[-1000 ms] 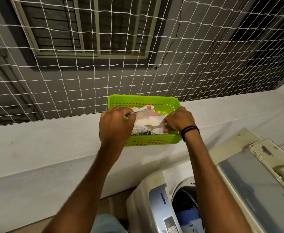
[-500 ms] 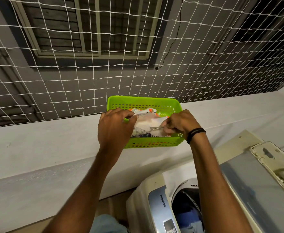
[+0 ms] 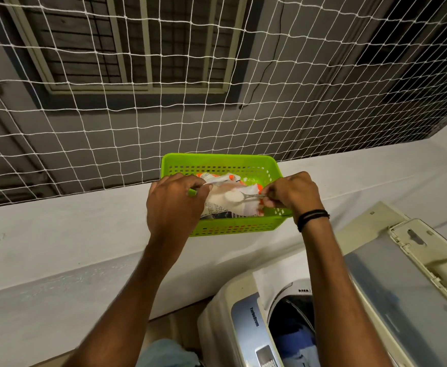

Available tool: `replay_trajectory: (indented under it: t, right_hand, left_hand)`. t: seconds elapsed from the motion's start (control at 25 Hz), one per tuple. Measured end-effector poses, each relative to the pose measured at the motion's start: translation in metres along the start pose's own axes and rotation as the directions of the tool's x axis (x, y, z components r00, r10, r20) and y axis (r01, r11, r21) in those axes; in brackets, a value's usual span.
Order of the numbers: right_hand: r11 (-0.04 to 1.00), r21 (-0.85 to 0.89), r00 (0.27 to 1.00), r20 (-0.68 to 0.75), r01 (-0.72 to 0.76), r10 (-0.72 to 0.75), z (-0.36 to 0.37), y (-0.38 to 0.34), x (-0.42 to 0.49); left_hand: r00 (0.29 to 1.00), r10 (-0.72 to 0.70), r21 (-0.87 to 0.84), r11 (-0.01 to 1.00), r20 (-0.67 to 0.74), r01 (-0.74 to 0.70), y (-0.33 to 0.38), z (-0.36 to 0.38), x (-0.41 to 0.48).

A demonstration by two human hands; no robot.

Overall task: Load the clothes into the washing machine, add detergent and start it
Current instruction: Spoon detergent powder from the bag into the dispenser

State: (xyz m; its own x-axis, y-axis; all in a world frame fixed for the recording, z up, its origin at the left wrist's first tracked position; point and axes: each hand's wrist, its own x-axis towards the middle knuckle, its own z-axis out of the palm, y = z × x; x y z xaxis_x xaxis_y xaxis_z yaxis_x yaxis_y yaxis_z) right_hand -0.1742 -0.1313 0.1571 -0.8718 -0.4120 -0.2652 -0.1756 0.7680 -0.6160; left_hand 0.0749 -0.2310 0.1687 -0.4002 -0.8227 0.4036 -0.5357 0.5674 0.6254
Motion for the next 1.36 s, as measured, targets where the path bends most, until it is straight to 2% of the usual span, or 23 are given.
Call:
replay_trajectory:
  t: [0.12, 0.24, 0.32, 0.56, 0.64, 0.72, 0.84, 0.92, 1.0, 1.08, 1.2, 1.36]
  right_hand:
    - [0.997, 0.058, 0.997, 0.052, 0.058, -0.061, -0.016, -0.016, -0.031]
    - [0.963, 0.271, 0.988, 0.151, 0.002, -0.045, -0.032, -0.027, -0.064]
    - [0.938, 0.348, 0.976, 0.202, 0.002, -0.077, -0.042, -0.027, -0.081]
    - [0.837, 0.539, 0.975, 0.219, -0.092, -0.034, -0.066, -0.003, -0.105]
    - [0.808, 0.578, 0.978, 0.21, -0.117, -0.009, -0.073, 0.012, -0.111]
    - [0.781, 0.61, 0.982, 0.189, -0.138, 0.025, -0.081, 0.03, -0.115]
    - [0.737, 0.659, 0.988, 0.131, -0.15, 0.085, -0.094, 0.064, -0.124]
    - [0.709, 0.687, 0.987, 0.089, -0.158, 0.134, -0.103, 0.09, -0.131]
    - [0.676, 0.713, 0.976, 0.049, -0.184, 0.214, -0.109, 0.12, -0.137]
    - [0.625, 0.753, 0.946, -0.013, -0.204, 0.324, -0.116, 0.156, -0.142]
    - [0.564, 0.795, 0.868, -0.099, -0.225, 0.487, -0.12, 0.226, -0.143]
    - [0.547, 0.772, 0.708, -0.186, -0.323, 0.681, -0.115, 0.323, -0.144]
  left_hand:
    - [1.0, -0.007, -0.002, 1.0, 0.001, 0.007, 0.0, 0.0, 0.001]
    - [1.0, 0.001, -0.001, 1.0, -0.001, -0.001, 0.0, 0.0, 0.001]
    - [1.0, 0.005, -0.008, 1.0, 0.007, -0.005, 0.001, 0.0, 0.001]
    - [0.99, 0.046, -0.011, 0.999, 0.13, -0.045, 0.003, -0.005, 0.003]
    - [0.989, 0.073, -0.038, 0.997, 0.129, -0.068, 0.016, -0.008, -0.002]
    - [0.993, 0.074, -0.114, 0.991, 0.087, -0.064, 0.034, -0.01, -0.009]
    - [0.997, 0.08, -0.323, 0.943, -0.006, -0.077, 0.071, -0.004, -0.027]
    - [0.988, 0.146, -0.455, 0.877, -0.054, -0.154, 0.096, 0.006, -0.044]
    - [0.972, 0.23, -0.556, 0.803, -0.042, -0.214, 0.117, 0.023, -0.063]
    - [0.946, 0.321, -0.622, 0.751, 0.052, -0.221, 0.134, 0.049, -0.082]
    - [0.875, 0.433, -0.659, 0.726, 0.218, -0.196, 0.15, 0.102, -0.111]
    - [0.757, 0.489, -0.614, 0.775, 0.434, -0.148, 0.158, 0.196, -0.165]
